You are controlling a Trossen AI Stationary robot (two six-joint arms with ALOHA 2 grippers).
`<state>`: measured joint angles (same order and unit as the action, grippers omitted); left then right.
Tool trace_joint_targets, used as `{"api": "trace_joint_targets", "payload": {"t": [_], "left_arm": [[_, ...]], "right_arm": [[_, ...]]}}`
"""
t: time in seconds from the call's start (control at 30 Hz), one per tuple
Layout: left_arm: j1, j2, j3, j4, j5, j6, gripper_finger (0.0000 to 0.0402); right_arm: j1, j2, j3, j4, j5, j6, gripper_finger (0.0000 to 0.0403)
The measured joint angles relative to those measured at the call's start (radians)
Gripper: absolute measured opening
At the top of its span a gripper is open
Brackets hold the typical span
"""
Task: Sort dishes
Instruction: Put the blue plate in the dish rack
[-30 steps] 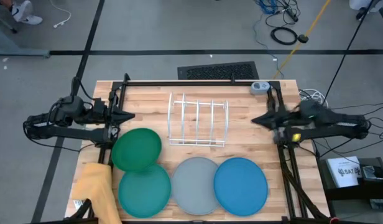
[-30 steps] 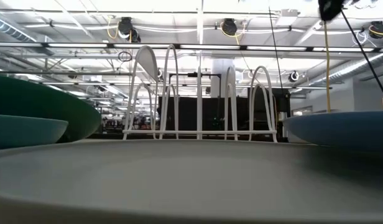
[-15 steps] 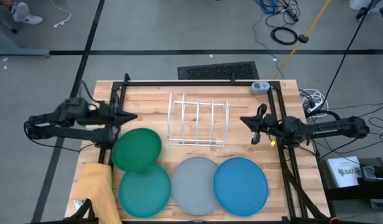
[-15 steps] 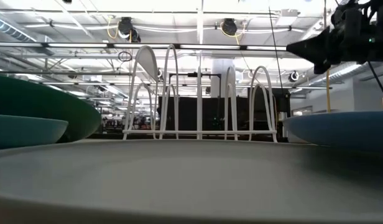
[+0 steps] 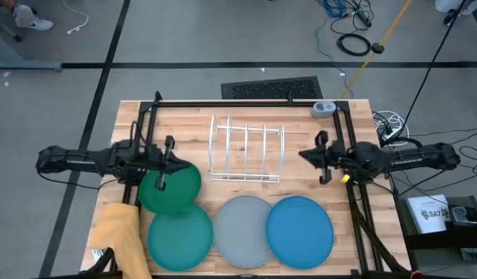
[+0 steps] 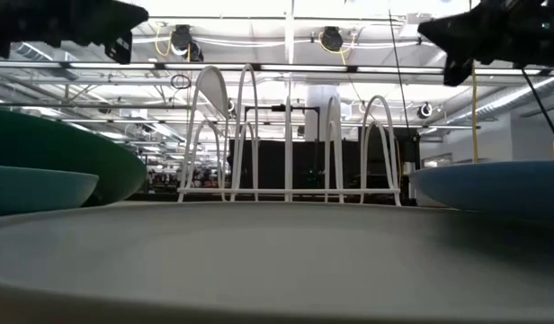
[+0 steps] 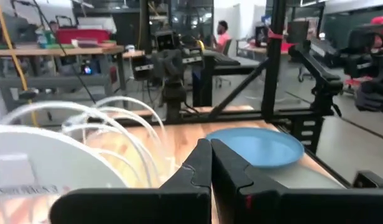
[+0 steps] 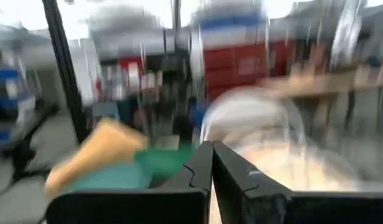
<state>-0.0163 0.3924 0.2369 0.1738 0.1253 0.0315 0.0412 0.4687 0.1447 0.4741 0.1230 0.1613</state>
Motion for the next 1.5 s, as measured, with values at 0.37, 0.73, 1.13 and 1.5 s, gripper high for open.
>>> {"api": "trace_joint_targets", "payload": {"t": [0.37, 0.73, 1.13, 1.5], "left_arm": [[-0.058, 0.0, -0.036, 0.03, 0.001, -0.017, 0.0], [-0.058, 0.0, -0.036, 0.069, 0.132, -0.177, 0.0], [-0.058, 0.0, -0.035, 0.18, 0.132, -0.365, 0.0], [-0.058, 0.0, -0.035, 0.121, 0.206, -0.418, 0.0]], "right_arm": [[0.164, 0.381, 0.266, -0.2, 0.027, 0.119, 0.0006], [0.267, 0.63, 0.392, -0.072, 0.026, 0.139, 0.0006], [0.313, 0.663, 0.391, -0.532, -0.056, 0.294, 0.004], [0.377, 0.68, 0.39, -0.718, -0.071, 0.221, 0.0133]]}}
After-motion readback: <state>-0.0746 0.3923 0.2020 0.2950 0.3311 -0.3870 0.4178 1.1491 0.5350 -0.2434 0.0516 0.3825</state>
